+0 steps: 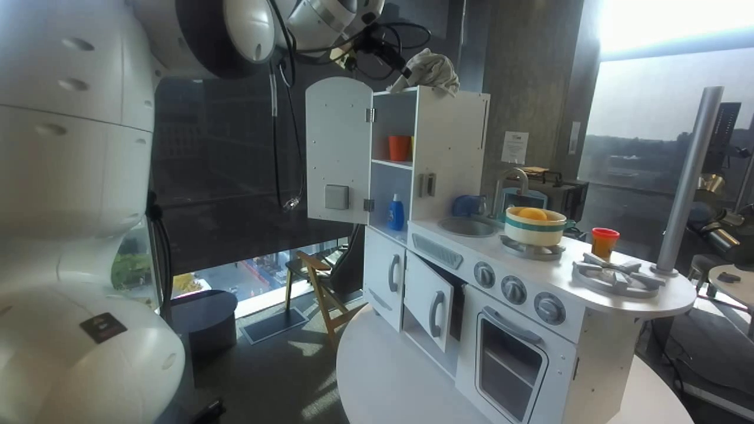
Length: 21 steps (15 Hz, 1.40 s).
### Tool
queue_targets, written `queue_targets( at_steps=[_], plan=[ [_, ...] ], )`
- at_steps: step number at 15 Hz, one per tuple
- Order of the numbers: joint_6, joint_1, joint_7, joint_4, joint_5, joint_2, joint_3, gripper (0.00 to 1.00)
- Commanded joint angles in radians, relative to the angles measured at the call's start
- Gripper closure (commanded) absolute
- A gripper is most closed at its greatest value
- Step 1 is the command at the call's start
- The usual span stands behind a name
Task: Use the white towel to wipe the counter
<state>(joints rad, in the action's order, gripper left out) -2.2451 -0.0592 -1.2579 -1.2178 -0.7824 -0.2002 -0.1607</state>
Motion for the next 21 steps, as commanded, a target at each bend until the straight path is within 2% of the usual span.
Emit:
queue_targets(
  at_steps=[1,3,4,9,10,11,12,17,20,21],
  plan=[
    [0.009,-0.094,-0.043,0.243,-0.037,-0.161,0.08,0.0],
    [0.026,-0.135,-0.074,0.331,-0.094,-0.225,0.142,0.0],
    [0.041,-0.119,-0.098,0.364,-0.135,-0.25,0.127,0.0],
    [0.072,-0.13,-0.125,0.472,-0.205,-0.336,0.171,0.0],
    [0.066,-0.132,-0.127,0.481,-0.218,-0.343,0.175,0.25],
    [0.06,-0.133,-0.127,0.484,-0.219,-0.346,0.174,0.25],
    [0.056,-0.134,-0.126,0.489,-0.222,-0.349,0.174,0.32],
    [0.047,-0.155,-0.13,0.471,-0.237,-0.332,0.173,0.73],
    [0.078,-0.176,-0.127,0.431,-0.262,-0.303,0.176,0.94],
    [0.099,-0.185,-0.128,0.418,-0.278,-0.294,0.181,0.96]
  ],
)
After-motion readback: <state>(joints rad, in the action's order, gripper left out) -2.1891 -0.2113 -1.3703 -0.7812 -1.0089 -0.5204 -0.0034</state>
